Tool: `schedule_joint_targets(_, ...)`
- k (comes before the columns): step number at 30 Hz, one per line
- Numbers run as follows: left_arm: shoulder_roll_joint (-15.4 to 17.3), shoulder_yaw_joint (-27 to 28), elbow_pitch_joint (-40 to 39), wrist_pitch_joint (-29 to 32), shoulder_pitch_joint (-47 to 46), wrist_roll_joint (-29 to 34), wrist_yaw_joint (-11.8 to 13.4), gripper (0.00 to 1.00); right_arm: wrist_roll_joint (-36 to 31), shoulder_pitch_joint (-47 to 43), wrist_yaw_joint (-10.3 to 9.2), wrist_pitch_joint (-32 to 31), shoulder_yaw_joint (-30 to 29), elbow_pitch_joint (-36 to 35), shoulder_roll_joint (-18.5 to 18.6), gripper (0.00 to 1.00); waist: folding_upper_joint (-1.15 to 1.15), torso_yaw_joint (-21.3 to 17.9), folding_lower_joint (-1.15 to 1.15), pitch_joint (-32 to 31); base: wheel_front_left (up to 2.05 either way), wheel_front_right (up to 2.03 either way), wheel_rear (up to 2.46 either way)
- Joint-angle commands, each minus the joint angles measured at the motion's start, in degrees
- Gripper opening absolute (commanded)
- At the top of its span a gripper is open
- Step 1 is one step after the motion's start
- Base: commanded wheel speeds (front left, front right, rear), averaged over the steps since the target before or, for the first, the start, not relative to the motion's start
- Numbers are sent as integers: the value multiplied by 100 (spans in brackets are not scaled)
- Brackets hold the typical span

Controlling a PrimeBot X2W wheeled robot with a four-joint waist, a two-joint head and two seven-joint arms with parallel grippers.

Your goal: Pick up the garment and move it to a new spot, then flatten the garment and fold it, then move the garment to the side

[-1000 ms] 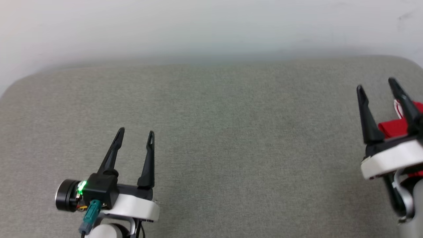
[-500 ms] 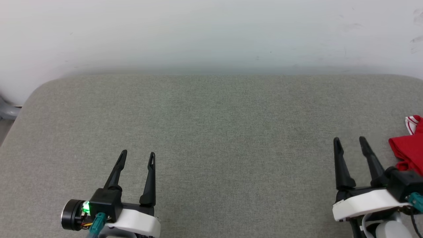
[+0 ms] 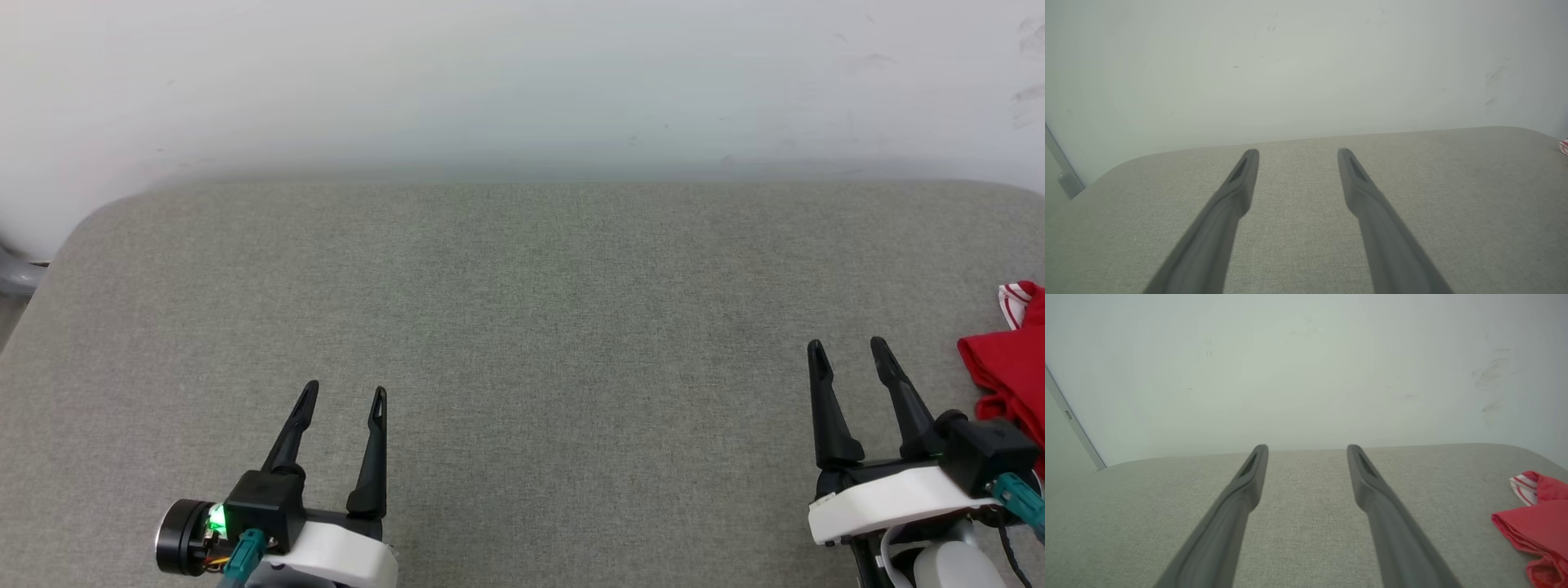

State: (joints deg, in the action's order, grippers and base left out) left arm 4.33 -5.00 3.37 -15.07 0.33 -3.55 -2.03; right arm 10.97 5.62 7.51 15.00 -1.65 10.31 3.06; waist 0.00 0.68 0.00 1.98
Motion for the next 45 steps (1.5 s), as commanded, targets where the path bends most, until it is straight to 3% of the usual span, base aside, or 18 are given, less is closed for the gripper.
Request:
schedule_joint_targets(1,-32,30,-5,-12,46,-4,-18,100,-16,35,-5,16,-5,-31,-30,100,0,-1,0,6,0,0,0)
schedule_joint_targets(17,-89,186,-30,-12,-69,48,-84,100,81,19,-5,19,64,-208,-31,100,0,-10,0,157,0,0,0)
schedule_joint_targets(18,-89,179,-15,0,-25,30,-77,0,68,-7,0,3,59,-192,-4,0,0,-12,0,158,0,0,0)
schedule_joint_targets(22,-105,168,145,25,41,-61,-81,0,155,-87,1,-27,56,-24,-5,0,0,-11,1,163,0,0,0)
schedule_joint_targets(45,-75,412,415,611,-182,-2686,-220,0,2490,-32,0,-648,-105,82,-8,0,0,-21,1,99,0,0,0)
